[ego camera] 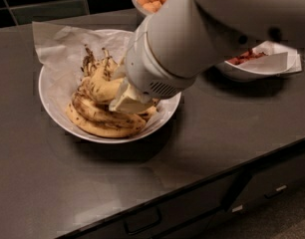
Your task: Pick banana from white bowl
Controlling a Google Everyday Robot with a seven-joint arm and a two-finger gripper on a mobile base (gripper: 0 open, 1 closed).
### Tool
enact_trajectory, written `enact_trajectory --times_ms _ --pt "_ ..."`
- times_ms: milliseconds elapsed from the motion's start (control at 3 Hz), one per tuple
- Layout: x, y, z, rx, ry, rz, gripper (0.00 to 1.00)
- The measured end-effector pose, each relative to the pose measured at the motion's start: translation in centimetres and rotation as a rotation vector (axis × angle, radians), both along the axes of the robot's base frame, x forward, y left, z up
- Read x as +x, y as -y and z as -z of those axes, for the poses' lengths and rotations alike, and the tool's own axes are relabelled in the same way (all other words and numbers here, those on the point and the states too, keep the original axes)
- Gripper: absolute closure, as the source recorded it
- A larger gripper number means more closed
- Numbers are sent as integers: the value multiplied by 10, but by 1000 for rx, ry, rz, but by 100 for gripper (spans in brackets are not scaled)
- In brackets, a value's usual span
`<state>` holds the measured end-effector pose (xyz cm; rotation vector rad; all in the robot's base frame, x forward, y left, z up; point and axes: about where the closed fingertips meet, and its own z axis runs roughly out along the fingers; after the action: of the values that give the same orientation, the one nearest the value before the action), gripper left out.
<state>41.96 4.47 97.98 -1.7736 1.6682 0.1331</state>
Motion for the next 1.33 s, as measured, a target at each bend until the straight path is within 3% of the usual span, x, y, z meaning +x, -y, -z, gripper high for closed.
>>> enact_trajectory --times_ms 667,1000,1333 --pt "-9 -2 -46 96 95 -85 100" --pt "-9 0 -53 171 72 -146 100" --pt "0 23 -52 257 -18 -194 100"
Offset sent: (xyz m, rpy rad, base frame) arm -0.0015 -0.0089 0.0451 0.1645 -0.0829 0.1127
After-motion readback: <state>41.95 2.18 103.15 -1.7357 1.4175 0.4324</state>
